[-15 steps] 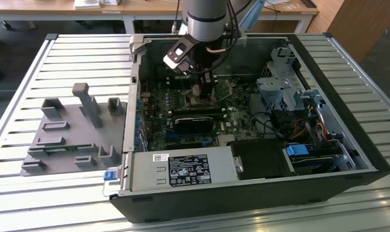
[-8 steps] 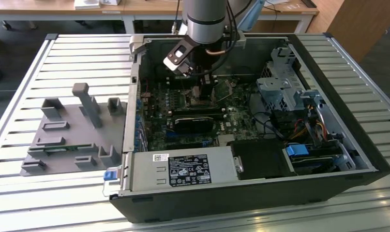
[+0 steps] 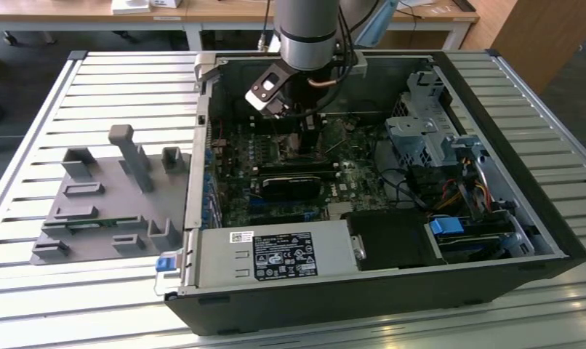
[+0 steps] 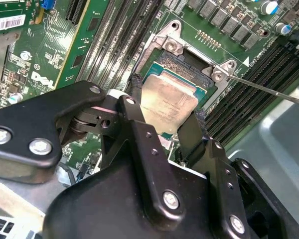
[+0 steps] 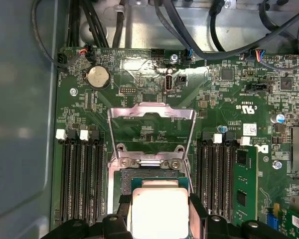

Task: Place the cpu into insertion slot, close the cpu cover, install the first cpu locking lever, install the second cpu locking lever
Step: 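Place the cpu into insertion slot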

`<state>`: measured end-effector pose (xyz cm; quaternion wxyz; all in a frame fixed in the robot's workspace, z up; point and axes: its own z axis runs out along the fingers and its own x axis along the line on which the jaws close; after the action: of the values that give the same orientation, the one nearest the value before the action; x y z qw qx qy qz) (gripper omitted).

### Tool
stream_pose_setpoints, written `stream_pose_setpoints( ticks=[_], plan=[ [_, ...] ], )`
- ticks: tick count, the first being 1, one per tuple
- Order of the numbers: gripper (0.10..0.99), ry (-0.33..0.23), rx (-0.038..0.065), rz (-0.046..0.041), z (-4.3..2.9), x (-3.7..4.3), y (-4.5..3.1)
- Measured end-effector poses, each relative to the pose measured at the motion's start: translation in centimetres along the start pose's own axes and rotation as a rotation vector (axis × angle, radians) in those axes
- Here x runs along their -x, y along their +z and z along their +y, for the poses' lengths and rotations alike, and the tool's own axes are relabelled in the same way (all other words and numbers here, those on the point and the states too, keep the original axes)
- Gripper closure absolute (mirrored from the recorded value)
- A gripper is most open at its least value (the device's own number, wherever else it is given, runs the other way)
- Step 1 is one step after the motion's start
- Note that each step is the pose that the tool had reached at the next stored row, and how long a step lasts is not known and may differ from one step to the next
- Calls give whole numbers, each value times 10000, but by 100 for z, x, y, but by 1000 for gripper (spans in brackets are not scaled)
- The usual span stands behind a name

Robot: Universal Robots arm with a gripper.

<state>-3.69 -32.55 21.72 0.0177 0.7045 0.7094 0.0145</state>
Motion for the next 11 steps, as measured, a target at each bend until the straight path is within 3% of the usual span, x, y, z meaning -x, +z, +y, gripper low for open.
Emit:
stream_pose_setpoints(
  ticks=[11],
  plan=[
    [549,35,2,-15,-29,-39,52]
  ],
)
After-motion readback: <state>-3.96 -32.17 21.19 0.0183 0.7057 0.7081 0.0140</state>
